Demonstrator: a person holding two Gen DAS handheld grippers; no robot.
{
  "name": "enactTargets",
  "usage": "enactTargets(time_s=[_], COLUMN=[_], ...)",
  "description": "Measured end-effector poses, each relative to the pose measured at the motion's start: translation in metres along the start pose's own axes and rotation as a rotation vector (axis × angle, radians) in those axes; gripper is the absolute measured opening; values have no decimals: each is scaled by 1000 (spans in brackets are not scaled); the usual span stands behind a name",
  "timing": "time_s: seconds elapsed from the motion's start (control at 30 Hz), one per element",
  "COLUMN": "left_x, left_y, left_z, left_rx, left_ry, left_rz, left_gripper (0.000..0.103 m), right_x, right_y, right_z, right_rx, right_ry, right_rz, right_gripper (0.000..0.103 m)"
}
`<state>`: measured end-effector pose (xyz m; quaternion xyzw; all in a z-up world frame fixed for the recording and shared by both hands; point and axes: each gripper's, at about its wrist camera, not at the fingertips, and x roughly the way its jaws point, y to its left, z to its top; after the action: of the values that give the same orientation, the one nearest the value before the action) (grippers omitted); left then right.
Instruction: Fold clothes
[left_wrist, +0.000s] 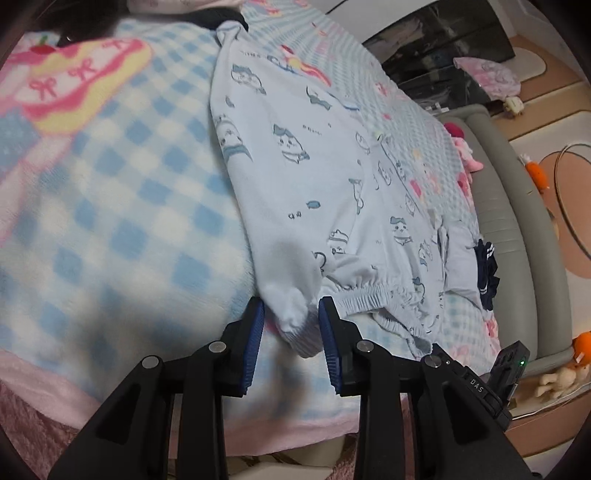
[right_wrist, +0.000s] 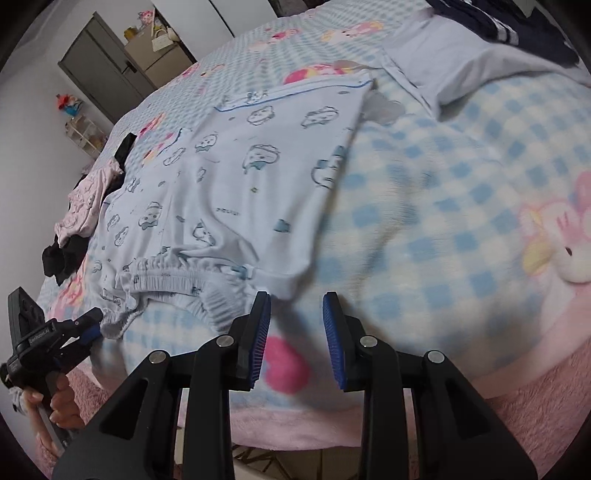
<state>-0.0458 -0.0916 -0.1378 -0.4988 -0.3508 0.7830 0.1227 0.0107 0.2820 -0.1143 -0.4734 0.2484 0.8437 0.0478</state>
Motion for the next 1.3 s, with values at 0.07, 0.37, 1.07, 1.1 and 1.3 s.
enactTargets(time_s=[0.07,0.37,1.07,1.1,1.3], left_x=[0,14,37,35,3], left_y=[2,-1,0,-4,-14], left_z=[0,-2,-1,-2,-4], left_rx=[-17,-30,3,19,49], left_ry=[2,27,48,38,-26], left_rz=[-37,-61,-58,-38,-35], left_gripper=[31,31,29,19,11], right_x=[-2,26,60,57,17], right_y=[-5,11,10,10,29], right_z=[1,2,8,7,4], right_rx=[45,103,170,172,53], right_ry=[1,74,111,102,29], right_rz=[64,186,259,257,217], right_gripper=[30,29,30,29,15])
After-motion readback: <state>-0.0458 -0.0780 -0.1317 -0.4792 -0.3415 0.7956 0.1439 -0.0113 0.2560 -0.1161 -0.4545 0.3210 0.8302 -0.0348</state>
